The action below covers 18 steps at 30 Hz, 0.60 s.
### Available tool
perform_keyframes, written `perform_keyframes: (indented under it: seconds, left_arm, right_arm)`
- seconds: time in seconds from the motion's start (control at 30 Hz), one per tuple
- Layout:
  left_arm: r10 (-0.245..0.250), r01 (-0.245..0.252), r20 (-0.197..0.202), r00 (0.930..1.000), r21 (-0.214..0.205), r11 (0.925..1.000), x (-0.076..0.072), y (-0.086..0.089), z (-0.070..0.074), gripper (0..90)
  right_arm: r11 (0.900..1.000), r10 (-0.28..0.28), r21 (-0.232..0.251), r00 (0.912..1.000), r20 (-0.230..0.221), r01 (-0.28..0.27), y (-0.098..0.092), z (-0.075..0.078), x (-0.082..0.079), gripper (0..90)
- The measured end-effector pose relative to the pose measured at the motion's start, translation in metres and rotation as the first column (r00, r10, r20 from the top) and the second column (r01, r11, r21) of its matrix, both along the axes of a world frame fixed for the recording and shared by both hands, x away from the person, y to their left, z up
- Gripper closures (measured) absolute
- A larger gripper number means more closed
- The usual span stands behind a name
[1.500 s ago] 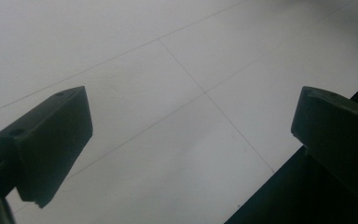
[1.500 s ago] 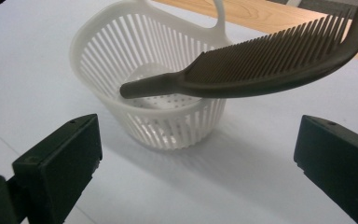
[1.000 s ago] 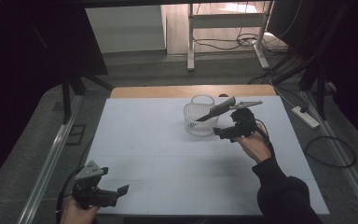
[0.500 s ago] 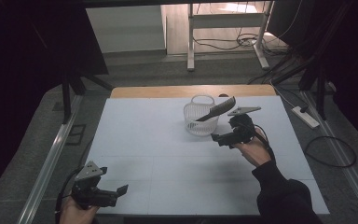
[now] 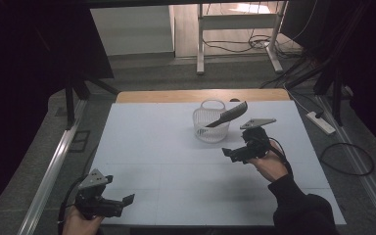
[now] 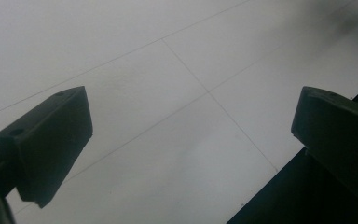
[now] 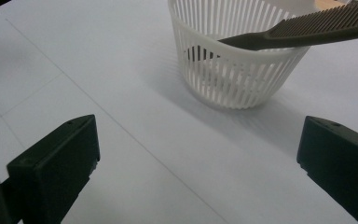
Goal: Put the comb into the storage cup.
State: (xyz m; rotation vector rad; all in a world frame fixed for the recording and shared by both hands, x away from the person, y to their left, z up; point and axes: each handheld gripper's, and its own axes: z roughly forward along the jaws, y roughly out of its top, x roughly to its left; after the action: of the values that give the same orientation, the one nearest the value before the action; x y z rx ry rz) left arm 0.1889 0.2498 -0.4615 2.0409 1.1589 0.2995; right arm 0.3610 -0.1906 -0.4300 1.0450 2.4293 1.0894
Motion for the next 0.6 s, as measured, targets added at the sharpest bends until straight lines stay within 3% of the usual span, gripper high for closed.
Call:
perform_keyframes:
  seconds: [0.6]
  left_arm:
    - [-0.003,0.003,0.0,1.0,-0.001,1.0,0.0,0.0,0.0,0.0]
  right_arm:
    - [1.0,0.004,-0.001,0.9999,0.014,-0.004,-0.016,0.002,-0.03,0.0]
